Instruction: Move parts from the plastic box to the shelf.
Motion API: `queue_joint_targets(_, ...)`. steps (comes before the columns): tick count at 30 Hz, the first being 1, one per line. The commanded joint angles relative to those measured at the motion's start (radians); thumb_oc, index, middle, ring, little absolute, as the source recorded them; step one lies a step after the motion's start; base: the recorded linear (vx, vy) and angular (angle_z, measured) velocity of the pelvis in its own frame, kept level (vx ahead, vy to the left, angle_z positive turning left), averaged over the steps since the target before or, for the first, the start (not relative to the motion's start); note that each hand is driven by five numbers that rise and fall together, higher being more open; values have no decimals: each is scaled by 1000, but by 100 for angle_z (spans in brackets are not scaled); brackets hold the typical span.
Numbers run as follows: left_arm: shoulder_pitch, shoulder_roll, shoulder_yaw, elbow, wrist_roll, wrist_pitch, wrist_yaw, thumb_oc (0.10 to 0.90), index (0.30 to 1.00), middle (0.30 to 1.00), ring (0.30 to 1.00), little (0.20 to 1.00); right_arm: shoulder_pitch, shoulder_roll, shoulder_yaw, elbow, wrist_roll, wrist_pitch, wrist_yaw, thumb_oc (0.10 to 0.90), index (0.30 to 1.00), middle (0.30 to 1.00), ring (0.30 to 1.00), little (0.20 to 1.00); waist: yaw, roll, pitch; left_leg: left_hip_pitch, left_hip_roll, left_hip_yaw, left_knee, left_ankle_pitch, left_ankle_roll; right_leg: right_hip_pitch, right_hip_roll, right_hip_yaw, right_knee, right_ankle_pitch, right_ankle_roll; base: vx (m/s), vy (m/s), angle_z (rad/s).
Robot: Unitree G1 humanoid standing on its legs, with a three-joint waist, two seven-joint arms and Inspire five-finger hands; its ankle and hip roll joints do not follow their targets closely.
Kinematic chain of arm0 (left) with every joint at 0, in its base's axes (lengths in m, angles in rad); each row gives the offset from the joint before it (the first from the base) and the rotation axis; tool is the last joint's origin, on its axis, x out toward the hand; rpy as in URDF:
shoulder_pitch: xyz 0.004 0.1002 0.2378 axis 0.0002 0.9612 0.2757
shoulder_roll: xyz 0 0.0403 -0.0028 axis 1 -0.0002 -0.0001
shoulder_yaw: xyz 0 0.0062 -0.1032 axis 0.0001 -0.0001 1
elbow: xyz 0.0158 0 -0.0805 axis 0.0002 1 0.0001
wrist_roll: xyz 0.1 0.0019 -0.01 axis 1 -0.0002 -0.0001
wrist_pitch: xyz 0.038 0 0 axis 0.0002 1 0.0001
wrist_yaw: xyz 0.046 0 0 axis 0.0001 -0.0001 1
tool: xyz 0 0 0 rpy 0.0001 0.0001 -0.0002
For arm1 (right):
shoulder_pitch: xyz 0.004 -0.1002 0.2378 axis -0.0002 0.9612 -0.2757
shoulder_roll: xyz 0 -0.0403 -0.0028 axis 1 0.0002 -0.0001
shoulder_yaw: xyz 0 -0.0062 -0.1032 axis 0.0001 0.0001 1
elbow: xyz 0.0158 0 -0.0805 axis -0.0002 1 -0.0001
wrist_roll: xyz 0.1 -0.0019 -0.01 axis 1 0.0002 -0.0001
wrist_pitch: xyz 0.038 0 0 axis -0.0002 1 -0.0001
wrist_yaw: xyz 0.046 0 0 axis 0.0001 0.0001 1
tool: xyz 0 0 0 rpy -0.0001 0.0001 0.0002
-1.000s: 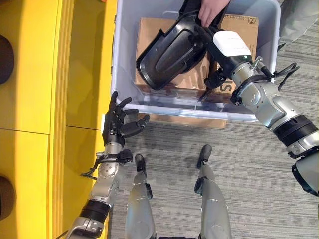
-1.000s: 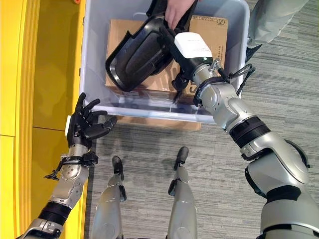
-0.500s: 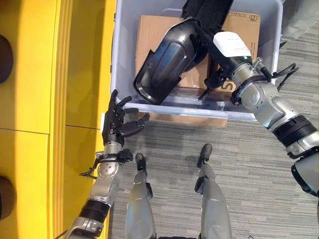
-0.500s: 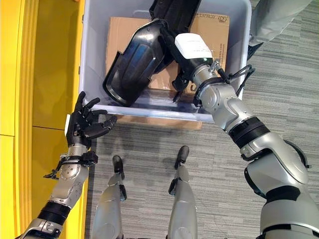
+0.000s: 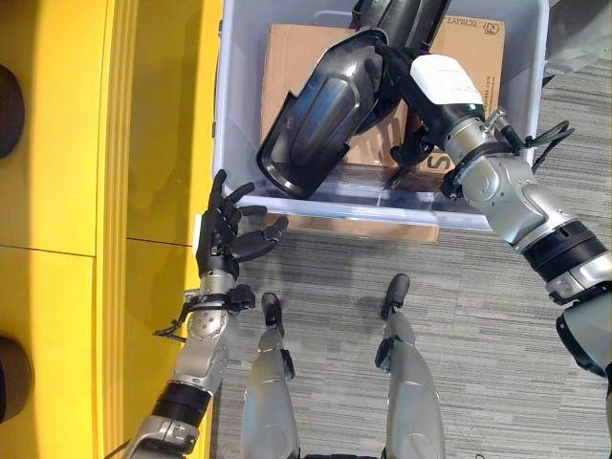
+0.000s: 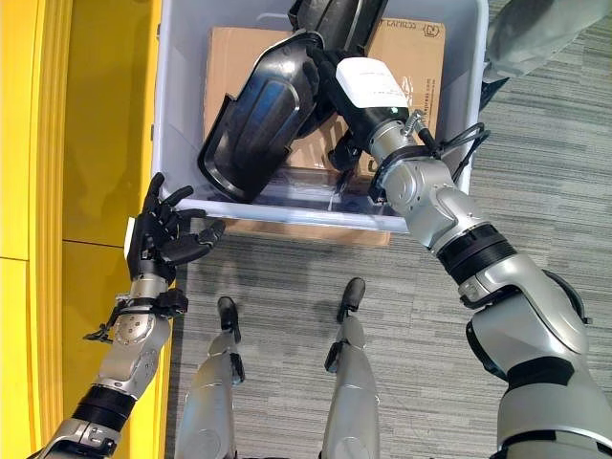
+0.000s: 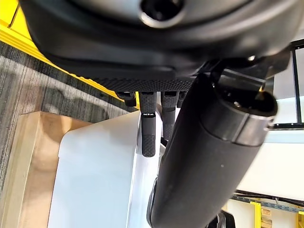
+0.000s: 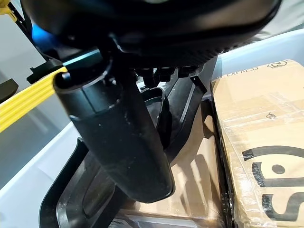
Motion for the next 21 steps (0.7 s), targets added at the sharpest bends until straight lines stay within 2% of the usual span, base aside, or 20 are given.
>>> queue_joint_targets(1, 56, 32, -39, -3, 8, 29, 14, 900, 1000, 1000, 1000, 1000, -123, -10, -91, -133, 5, -27, -86, 900, 1000, 1000, 1000, 1000, -12, 9, -5, 14, 30, 47, -18, 64, 7, 28, -78, 92, 223, -163, 100, 0, 0, 0)
queue_joint_targets(21, 37, 27, -43, -22, -2, 29, 43, 900, 1000, 1000, 1000, 1000, -104, 103, -125, -152, 25, -16, -104, 900, 1000, 1000, 1000, 1000, -7, -2, -5, 2, 24, 43, -18, 59, 10, 30, -81, 83, 214, -155, 105, 0, 0, 0)
